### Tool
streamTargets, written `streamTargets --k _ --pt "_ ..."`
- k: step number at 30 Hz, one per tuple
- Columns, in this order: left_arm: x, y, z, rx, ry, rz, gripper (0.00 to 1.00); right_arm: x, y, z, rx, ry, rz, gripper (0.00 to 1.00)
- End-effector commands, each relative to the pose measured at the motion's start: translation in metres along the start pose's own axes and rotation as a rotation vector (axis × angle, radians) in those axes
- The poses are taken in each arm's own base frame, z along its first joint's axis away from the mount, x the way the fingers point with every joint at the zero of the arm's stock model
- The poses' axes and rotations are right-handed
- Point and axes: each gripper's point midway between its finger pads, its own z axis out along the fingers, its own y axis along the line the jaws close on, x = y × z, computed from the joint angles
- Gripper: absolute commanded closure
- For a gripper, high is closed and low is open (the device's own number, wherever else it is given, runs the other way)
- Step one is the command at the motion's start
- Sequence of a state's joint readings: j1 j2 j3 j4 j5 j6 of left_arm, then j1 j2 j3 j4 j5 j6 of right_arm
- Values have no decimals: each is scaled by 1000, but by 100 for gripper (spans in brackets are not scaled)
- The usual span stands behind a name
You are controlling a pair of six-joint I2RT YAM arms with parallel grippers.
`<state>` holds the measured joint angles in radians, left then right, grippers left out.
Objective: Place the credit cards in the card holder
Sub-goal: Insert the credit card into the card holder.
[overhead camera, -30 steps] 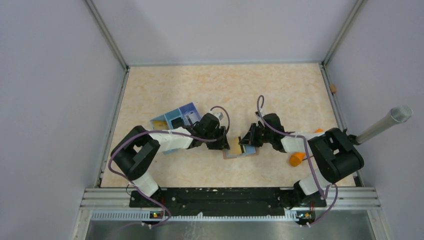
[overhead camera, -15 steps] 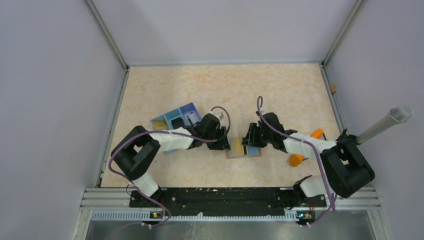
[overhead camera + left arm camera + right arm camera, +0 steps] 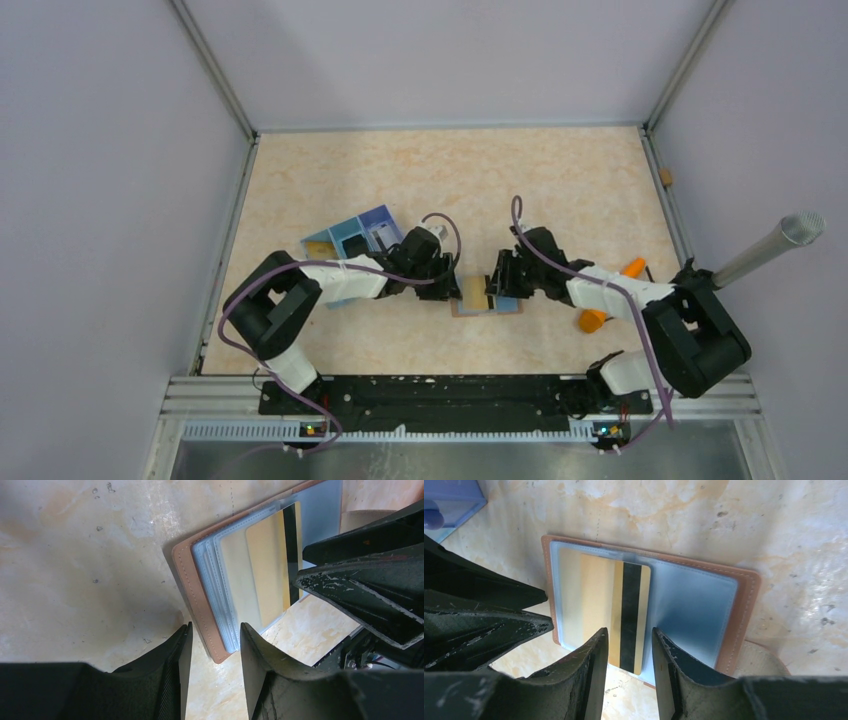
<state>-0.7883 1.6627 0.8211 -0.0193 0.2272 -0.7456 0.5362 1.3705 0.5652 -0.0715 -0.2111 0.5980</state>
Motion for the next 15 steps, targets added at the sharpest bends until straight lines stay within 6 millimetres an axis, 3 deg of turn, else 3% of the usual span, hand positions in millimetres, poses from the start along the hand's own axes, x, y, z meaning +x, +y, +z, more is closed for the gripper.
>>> streamTargets --k 1,15 --pt "6 -1 7 19 16 -12 56 -5 21 3 -48 4 -15 64" --pt "4 -11 10 68 6 -28 59 -5 59 7 -108 8 -47 68"
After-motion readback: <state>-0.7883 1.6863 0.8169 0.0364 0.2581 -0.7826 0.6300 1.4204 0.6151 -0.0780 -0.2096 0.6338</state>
